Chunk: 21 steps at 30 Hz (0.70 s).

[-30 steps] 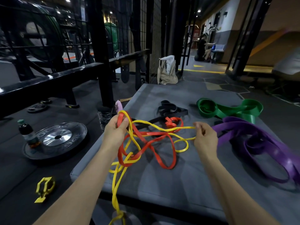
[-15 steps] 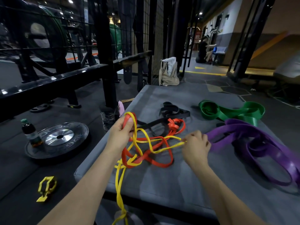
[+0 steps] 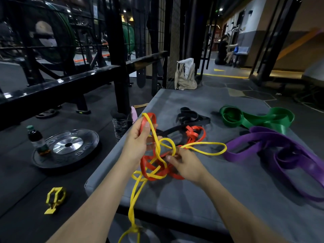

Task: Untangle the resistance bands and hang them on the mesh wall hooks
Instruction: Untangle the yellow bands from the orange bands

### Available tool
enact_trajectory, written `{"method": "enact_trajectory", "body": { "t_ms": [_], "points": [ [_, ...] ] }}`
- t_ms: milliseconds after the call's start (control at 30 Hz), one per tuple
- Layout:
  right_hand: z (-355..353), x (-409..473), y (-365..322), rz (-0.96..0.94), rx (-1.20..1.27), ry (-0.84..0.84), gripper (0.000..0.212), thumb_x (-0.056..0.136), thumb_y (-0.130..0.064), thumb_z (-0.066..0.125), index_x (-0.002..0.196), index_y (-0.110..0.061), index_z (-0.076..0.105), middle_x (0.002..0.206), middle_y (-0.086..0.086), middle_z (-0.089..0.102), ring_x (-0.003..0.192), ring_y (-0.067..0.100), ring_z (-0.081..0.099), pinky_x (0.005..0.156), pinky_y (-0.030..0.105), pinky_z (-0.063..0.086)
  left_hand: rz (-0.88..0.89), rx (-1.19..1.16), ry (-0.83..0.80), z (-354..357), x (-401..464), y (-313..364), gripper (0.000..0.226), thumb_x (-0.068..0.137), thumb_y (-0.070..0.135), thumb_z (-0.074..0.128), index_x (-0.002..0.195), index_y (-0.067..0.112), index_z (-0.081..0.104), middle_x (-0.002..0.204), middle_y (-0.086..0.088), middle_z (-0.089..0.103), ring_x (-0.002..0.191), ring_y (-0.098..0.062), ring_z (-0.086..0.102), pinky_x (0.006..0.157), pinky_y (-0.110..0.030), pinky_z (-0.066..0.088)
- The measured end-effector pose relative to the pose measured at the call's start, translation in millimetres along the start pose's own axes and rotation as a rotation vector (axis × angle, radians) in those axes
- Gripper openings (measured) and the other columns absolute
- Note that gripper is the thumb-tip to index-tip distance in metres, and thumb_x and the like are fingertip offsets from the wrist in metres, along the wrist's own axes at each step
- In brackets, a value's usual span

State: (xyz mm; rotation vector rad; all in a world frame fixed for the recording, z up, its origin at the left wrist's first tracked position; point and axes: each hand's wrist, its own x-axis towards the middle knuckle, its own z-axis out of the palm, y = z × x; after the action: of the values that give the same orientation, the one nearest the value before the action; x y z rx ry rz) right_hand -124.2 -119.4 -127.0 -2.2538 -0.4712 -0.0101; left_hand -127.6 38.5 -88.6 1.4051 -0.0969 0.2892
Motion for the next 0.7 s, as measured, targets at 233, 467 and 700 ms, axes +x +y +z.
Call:
{"method": "enact_trajectory", "body": {
  "t_ms": [233, 467, 700],
  "points": [
    [-5.2, -4.4, 10.0, -0.063, -0.35, 0.026, 0.044, 0.09, -0.039, 0.056, 0.057, -0.014, 0.04, 0.076, 0.001, 0.043, 0.078, 0.013, 0.039, 0.068, 0.026, 0.03, -0.061, 0.049, 0.067, 3.0, -0.2, -2.0, 0.016, 0.1, 0.028, 0.039, 0.1, 0.03, 0.054, 0.092, 0.001, 0.066, 0.061, -0.012, 0.066, 0.051, -0.024, 0.052],
    [-21.6, -10.0, 8.0, -0.004, -0.314, -0.154, 0.042, 0.066, -0.032, 0.053, 0.102, -0.015, 0.065, 0.1, -0.003, 0.059, 0.099, 0.016, 0.054, 0.085, 0.025, 0.042, -0.109, 0.796, 0.133, -22.6, 15.8, -33.0, 0.028, 0.094, 0.032, 0.047, 0.082, 0.008, 0.056, 0.071, -0.004, 0.057, 0.073, -0.027, 0.058, 0.069, -0.039, 0.047],
    [-18.6, 5.2, 15.3, 0.009, -0.228, -0.044, 0.056, 0.082, -0.01, 0.056, 0.137, -0.012, 0.043, 0.134, 0.003, 0.05, 0.128, 0.018, 0.042, 0.101, 0.017, 0.03, -0.029, 0.615, 0.035, -11.0, 19.2, -31.8, 0.017, 0.094, 0.025, 0.053, 0.08, 0.015, 0.058, 0.069, 0.004, 0.056, 0.072, -0.018, 0.057, 0.07, -0.036, 0.046]
  ]
}}
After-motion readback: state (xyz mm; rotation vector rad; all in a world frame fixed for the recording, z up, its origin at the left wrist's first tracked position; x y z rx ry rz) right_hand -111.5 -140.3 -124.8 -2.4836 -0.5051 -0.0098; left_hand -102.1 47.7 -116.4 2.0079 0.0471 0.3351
